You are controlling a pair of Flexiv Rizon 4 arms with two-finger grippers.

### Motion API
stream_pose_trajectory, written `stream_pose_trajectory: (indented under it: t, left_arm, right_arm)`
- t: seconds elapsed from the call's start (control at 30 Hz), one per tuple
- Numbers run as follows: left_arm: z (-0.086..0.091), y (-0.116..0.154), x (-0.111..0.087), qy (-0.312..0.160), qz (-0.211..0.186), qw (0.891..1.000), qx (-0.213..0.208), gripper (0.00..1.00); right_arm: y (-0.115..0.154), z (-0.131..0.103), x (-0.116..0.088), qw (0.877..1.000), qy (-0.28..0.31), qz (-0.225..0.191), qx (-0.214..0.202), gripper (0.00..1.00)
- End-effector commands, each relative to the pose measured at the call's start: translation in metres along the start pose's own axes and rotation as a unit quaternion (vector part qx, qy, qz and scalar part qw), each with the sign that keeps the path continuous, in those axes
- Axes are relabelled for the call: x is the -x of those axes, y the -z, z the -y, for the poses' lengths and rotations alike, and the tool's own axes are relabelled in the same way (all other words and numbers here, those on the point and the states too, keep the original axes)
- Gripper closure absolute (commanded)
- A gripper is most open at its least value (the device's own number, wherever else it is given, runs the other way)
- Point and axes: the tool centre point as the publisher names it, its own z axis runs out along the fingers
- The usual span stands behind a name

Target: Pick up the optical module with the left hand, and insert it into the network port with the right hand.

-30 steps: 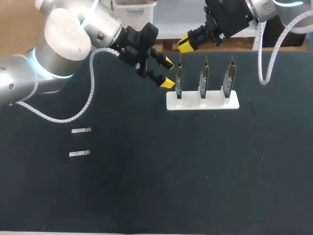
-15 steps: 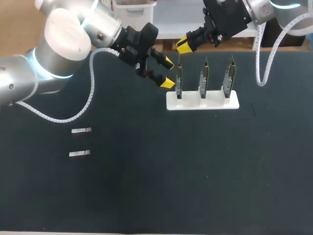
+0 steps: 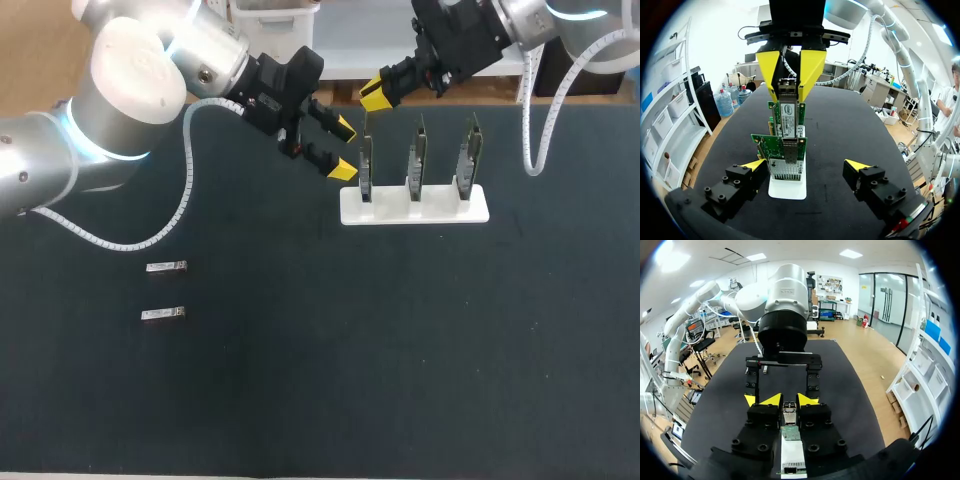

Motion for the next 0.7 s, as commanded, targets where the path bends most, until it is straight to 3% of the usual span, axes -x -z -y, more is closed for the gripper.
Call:
stream_pose_trajectory:
  t: [0.03,0.7]
  left_arm:
    - [-0.0023,-0.0004,0.001,0.001,-0.002,1.0,-0.002,0.0]
    - [-0.0023,-0.0004,0.001,0.001,-0.002,1.0,-0.002,0.0]
  right_arm:
    - [-0.0028,0.0012,-0.004,1.0,-0.002,-0.001,0.001,1.0]
    - [-0.0054,0.0024,-0.0092,1.0,-0.011,-0.003,0.004,1.0]
